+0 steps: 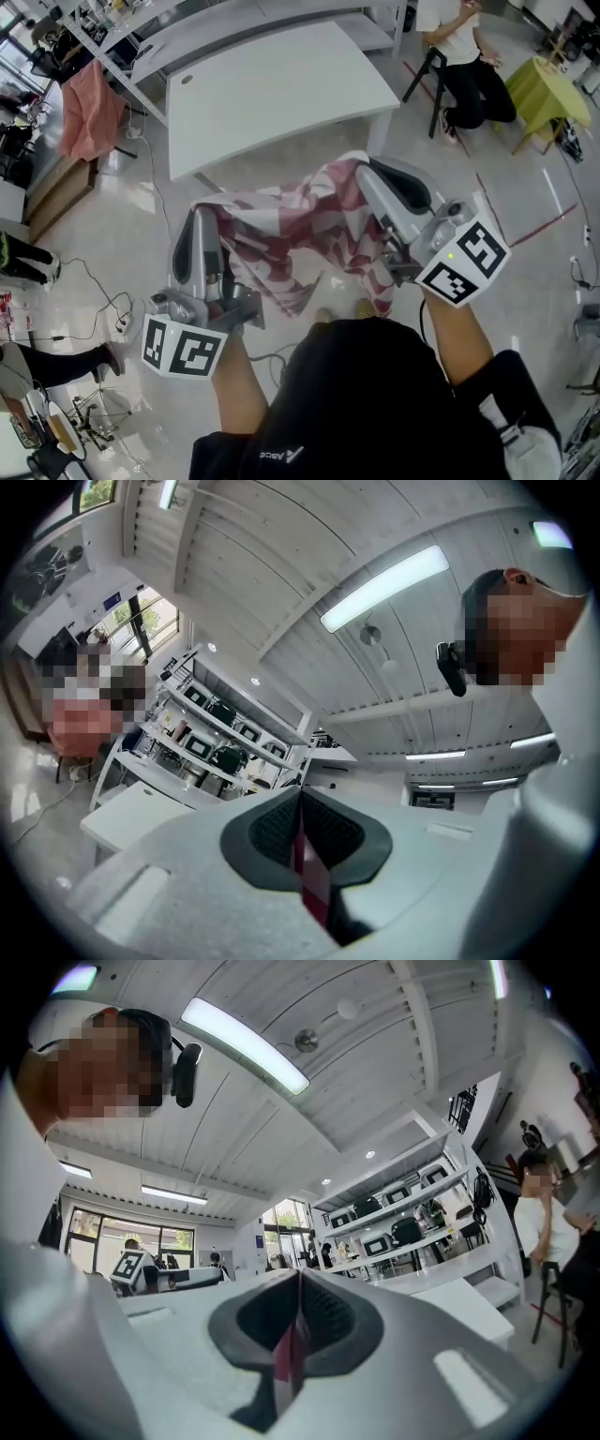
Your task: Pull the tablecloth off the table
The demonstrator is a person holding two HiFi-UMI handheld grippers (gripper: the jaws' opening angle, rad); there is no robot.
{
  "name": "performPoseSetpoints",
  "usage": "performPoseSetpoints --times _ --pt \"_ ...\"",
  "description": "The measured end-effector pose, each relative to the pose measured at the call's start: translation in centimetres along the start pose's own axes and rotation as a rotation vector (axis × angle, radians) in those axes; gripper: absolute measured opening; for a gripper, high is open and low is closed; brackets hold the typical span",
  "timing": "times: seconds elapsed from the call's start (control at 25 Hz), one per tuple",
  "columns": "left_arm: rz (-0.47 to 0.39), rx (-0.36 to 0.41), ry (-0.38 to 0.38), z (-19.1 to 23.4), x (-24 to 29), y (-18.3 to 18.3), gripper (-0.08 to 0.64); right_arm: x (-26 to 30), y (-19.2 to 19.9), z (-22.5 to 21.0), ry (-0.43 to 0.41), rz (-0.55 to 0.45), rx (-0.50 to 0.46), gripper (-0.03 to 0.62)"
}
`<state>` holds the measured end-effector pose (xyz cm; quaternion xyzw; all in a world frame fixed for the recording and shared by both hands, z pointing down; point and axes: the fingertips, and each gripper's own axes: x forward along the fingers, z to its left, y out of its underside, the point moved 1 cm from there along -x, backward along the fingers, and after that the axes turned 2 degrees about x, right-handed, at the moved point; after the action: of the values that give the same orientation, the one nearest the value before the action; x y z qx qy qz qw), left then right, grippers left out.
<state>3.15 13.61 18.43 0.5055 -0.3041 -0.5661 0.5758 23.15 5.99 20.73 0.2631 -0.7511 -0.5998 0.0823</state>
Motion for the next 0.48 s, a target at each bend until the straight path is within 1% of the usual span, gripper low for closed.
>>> performPoseSetpoints --times 0.16,0.48 --pt "0.012 -0.013 0.0 -0.16 -0.63 -0.51 0.009 -0.41 -0.91 0.44 0.017 0.004 -0.033 0.009" --pt "0.02 -0.015 0.028 0.22 -0.81 -0.19 0.009 -0.7 -0.91 0.1 0.056 -0.004 -0.051 0.009"
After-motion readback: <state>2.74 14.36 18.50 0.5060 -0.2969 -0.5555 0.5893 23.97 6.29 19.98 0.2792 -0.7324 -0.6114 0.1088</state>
